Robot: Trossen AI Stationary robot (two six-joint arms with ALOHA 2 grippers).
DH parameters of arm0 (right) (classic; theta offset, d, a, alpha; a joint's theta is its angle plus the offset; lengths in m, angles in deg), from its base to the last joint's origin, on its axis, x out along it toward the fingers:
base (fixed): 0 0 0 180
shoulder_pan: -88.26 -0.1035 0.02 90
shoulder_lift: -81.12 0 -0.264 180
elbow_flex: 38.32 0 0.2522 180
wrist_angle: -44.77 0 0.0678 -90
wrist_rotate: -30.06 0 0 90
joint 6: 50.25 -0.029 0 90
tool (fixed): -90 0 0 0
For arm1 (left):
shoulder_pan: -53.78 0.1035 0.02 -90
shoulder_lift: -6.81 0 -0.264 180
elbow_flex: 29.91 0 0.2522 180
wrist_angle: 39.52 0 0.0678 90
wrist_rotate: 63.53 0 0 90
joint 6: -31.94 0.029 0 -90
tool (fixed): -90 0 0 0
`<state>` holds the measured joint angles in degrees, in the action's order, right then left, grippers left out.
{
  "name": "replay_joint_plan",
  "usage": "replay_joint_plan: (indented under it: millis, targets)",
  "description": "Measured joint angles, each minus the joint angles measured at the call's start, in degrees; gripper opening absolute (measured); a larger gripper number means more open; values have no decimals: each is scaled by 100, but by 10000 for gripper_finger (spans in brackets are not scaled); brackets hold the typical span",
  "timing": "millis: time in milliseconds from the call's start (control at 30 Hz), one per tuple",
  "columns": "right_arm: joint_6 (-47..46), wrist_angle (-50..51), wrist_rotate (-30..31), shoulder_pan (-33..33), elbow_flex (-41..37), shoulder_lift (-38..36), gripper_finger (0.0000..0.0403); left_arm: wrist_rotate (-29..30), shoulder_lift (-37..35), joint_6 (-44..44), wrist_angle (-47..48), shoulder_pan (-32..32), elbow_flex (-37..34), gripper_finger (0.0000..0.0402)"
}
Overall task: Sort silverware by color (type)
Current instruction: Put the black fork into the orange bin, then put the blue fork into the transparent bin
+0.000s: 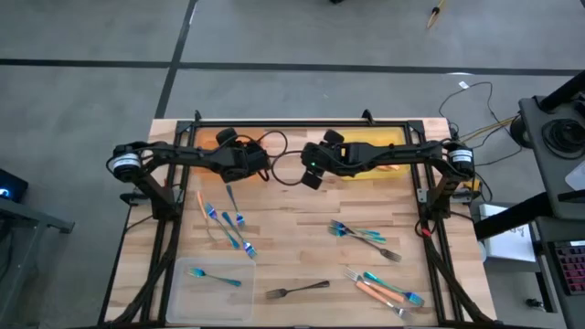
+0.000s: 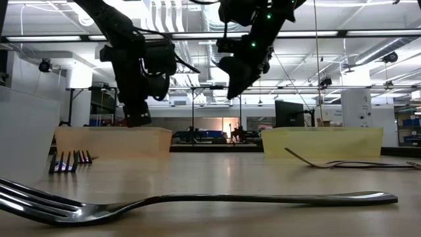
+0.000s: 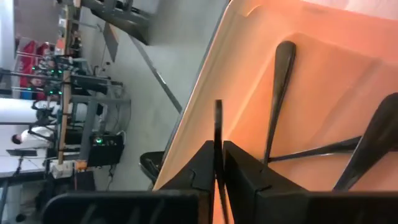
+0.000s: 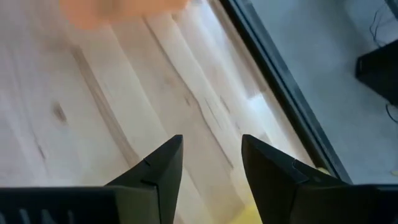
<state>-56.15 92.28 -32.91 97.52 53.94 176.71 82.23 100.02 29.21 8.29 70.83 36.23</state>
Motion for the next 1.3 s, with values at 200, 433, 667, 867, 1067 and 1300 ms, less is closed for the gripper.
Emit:
replay_joint_plan:
  millis: [200, 433, 667, 867, 1067, 1300]
  targets:
    - [-242, 714, -2, 2, 0, -11, 175, -424, -135, -36, 8, 34, 0, 46]
    - [-937, 1865, -616, 4, 0, -285, 178, -388, -568, -82, -62, 31, 0, 73]
    - [-1117, 2715, -940, 32, -2, -811, 172, -1134, -1066, 48, -280, 184, -242, 75]
    - [-1423, 3211, -905, 54, -1, -1219, 171, -1402, -1191, 43, -1006, 246, -772, 75]
    - [-1739, 3432, -905, 54, -2, -1583, 171, -2273, -1415, 43, -2419, 327, -1316, 75]
    - [-2520, 3940, -1305, 16, -15, -1933, 171, -2534, -1883, -231, -2362, 107, -1300, 75]
